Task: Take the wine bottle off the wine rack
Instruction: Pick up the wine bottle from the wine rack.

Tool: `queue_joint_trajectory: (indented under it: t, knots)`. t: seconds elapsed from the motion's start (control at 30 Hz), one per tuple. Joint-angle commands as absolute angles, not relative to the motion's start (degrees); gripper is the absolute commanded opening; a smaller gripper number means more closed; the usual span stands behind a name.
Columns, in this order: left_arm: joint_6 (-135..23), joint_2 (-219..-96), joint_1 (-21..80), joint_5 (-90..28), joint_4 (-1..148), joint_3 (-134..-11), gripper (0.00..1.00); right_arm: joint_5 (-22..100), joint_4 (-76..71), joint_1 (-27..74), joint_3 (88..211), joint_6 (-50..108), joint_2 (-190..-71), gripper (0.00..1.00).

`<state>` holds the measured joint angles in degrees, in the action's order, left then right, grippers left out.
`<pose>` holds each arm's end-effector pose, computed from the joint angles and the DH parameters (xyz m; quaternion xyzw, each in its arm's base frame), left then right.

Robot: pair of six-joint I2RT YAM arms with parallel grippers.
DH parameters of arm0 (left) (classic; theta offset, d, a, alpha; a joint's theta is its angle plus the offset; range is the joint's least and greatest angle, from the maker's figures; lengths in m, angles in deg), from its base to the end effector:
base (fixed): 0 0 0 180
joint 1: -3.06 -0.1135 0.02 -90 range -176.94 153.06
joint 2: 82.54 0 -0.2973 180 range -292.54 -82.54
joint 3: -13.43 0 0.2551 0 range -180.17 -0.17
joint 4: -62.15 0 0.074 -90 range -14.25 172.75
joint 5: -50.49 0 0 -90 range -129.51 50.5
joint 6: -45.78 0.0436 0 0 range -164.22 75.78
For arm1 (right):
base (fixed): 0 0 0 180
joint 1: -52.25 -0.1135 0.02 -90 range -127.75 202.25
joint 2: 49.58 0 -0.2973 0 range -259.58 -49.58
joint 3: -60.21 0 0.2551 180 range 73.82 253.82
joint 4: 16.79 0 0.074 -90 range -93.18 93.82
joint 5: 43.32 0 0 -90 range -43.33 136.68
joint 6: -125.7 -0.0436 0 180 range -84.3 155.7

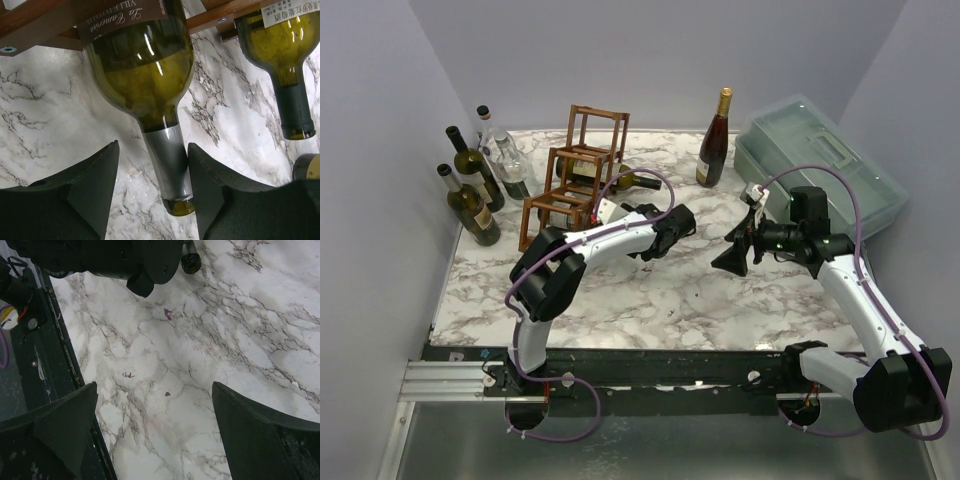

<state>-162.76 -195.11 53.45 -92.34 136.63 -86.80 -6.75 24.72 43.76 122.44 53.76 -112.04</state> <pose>0.2747 -0.2774 0.2333 -0.5118 0.7346 0.0182 0.4450 0.2047 0.0660 0.3095 -0.3661 0.7512 0.3784 0.3981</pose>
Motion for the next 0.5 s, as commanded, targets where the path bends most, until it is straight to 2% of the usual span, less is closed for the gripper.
queue_joint_trajectory:
  t: [0.0, 0.47]
  knots:
    - [-165.67, -196.80, 52.80, -91.55, 138.73, -88.35, 0.57, -6.27, 24.24, 44.08, 122.42, 54.34, -112.07, 0.99]
    - [-166.92, -200.06, 51.90, -90.64, 138.60, -90.64, 0.51, -6.20, 24.77, 44.07, 122.57, 54.63, -111.83, 0.99]
